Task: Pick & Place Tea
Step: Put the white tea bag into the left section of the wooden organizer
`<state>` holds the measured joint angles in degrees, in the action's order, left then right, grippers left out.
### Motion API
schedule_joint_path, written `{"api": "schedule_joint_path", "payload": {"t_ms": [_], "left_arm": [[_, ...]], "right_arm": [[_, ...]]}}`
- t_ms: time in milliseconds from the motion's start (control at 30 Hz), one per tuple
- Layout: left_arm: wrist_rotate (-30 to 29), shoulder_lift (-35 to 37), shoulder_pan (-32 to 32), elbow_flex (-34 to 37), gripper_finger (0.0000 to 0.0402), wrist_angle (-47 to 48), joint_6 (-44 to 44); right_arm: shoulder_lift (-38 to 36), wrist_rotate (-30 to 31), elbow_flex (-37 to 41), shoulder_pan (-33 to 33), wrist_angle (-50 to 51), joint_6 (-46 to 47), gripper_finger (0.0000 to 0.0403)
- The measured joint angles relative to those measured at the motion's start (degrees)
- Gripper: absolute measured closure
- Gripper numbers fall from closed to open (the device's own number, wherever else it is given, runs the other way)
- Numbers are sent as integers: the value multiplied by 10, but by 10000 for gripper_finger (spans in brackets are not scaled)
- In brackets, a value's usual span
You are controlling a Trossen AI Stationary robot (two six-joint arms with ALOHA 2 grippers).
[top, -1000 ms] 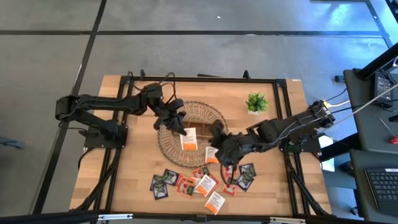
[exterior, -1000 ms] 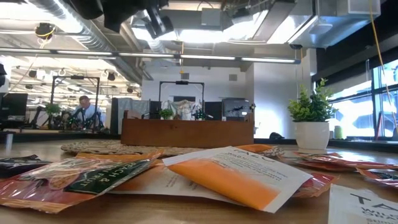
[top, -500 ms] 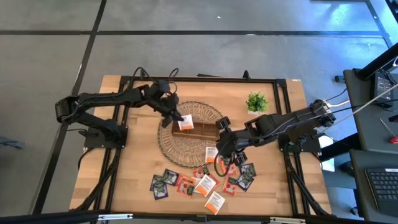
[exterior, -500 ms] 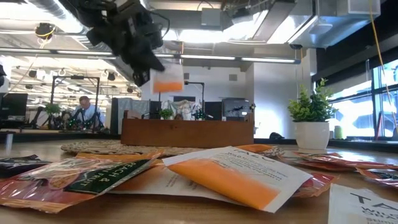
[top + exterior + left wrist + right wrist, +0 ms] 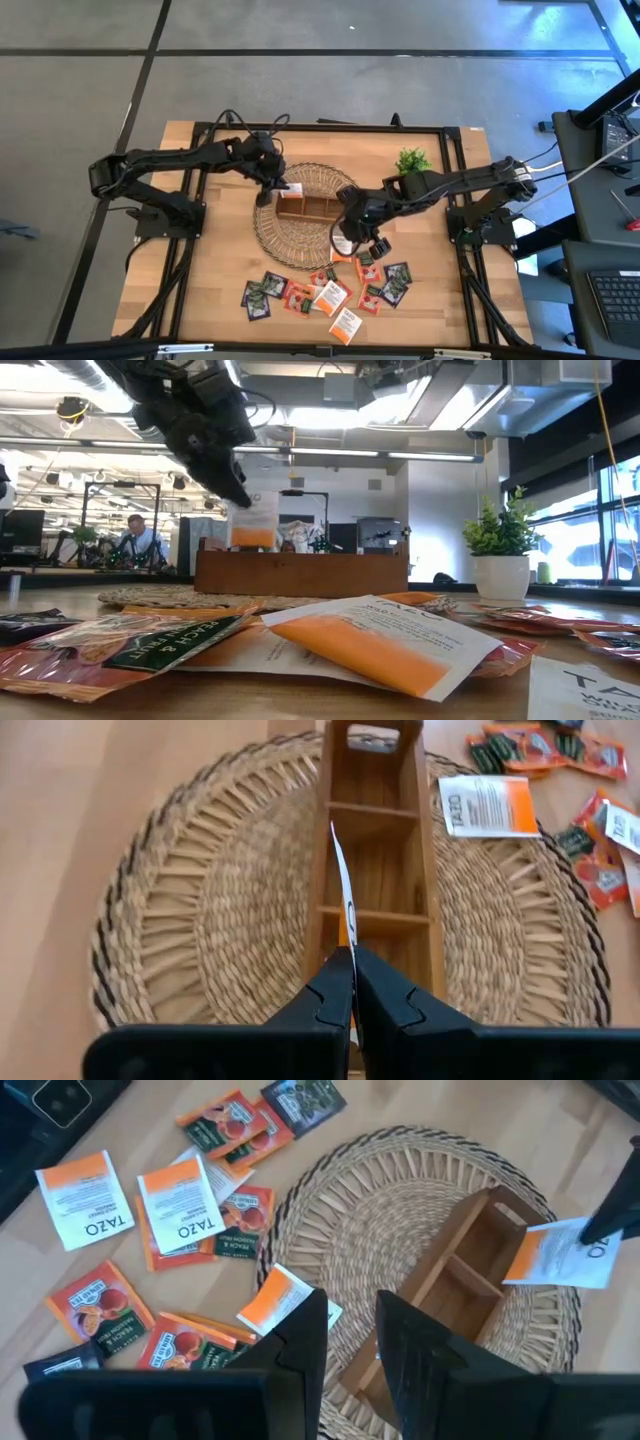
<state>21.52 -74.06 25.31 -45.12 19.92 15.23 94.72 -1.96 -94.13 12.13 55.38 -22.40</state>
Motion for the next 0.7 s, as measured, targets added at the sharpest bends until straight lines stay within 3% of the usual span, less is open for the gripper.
{"api": "schedule_joint_path", "payload": {"t_ms": [367, 700], "left_arm": [[-1, -63, -1, 0, 399, -5, 9], [-67, -80, -1, 0, 398, -24, -29]], "right_arm": [[0, -3, 0, -3, -4, -6, 311], [0, -3, 0, -3, 4, -6, 311]]}}
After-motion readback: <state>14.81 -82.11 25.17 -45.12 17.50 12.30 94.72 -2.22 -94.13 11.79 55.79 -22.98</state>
